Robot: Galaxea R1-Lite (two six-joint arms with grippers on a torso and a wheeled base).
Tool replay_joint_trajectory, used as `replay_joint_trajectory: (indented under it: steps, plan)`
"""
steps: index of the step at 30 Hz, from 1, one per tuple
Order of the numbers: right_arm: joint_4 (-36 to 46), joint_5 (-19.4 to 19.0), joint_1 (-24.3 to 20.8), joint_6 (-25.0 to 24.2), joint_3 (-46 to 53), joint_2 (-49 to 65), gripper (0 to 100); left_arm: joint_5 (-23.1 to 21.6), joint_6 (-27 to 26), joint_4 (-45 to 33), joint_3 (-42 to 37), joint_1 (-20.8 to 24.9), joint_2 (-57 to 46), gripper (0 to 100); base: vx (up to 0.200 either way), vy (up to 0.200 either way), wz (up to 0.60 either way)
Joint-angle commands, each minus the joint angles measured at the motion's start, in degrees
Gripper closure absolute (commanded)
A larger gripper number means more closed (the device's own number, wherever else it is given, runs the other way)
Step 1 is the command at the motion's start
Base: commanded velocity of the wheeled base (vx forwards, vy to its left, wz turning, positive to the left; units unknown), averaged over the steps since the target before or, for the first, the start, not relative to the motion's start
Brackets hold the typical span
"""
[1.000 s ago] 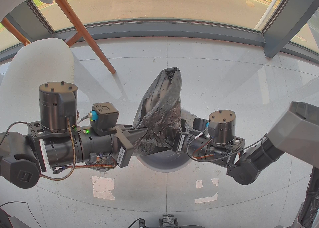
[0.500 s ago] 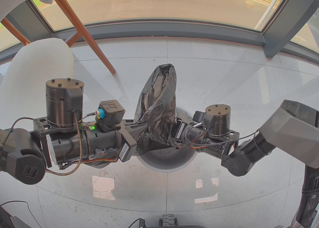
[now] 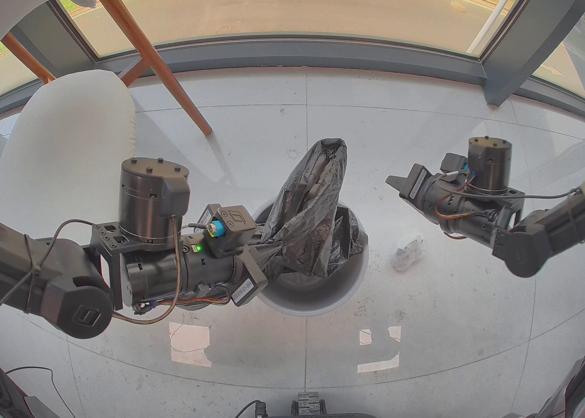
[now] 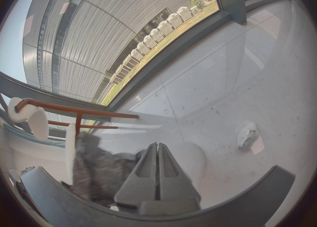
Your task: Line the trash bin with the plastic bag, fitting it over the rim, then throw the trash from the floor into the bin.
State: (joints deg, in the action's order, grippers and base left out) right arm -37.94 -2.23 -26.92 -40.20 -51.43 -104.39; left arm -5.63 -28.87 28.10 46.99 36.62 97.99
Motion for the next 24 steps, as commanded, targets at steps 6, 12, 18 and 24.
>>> replay_joint_trajectory:
  steps: [6,12,18,24]
  plan:
    - [14.21,-0.93,-9.03,0.74,2.56,16.06,0,2.03,-1.63,1.17,1.17,2.40,3.79,100,0.000,0.000,0.00]
    - [14.38,-0.23,-11.84,1.01,1.25,11.66,0,3.61,-1.54,1.96,1.26,4.25,4.58,100,0.000,0.000,0.00]
    - [14.21,3.02,-11.93,2.41,-0.25,6.21,0,4.23,-1.10,2.05,1.35,4.25,4.49,100,0.000,0.000,0.00]
    - [13.50,3.11,-11.32,2.85,-2.53,1.64,0,5.02,-1.02,2.22,1.35,4.34,4.14,100,0.000,0.000,0.00]
